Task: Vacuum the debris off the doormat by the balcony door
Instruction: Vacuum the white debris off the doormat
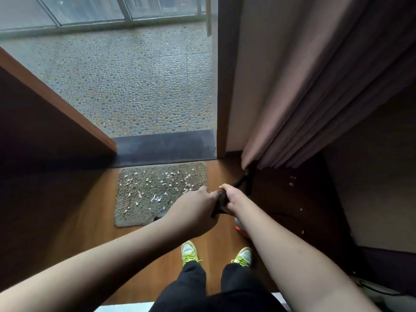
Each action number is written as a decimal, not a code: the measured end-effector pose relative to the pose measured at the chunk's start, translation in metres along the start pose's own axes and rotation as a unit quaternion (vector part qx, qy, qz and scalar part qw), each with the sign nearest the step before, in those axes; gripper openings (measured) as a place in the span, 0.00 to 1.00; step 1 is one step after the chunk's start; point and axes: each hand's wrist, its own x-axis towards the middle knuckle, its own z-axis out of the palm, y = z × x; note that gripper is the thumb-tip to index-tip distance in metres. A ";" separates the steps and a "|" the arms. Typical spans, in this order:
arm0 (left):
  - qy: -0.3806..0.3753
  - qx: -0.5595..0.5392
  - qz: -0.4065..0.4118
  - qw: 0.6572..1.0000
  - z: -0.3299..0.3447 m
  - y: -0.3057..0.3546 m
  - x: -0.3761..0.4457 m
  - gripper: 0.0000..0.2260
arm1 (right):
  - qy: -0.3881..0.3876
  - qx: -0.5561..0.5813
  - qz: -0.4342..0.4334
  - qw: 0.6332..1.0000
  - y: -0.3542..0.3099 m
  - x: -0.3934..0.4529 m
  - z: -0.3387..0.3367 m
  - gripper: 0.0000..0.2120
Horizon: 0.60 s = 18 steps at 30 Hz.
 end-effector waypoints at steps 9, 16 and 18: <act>-0.105 -0.278 -0.106 0.949 0.005 -0.073 -0.010 0.15 | 0.006 -0.093 0.001 0.996 0.021 0.009 0.036 0.08; -0.156 -0.527 -0.241 0.800 0.049 -0.118 -0.020 0.12 | 0.009 -0.191 -0.002 0.982 0.050 -0.001 0.066 0.07; -0.143 -0.548 -0.264 0.781 0.064 -0.128 -0.020 0.11 | 0.009 -0.230 -0.006 0.973 0.059 -0.001 0.070 0.07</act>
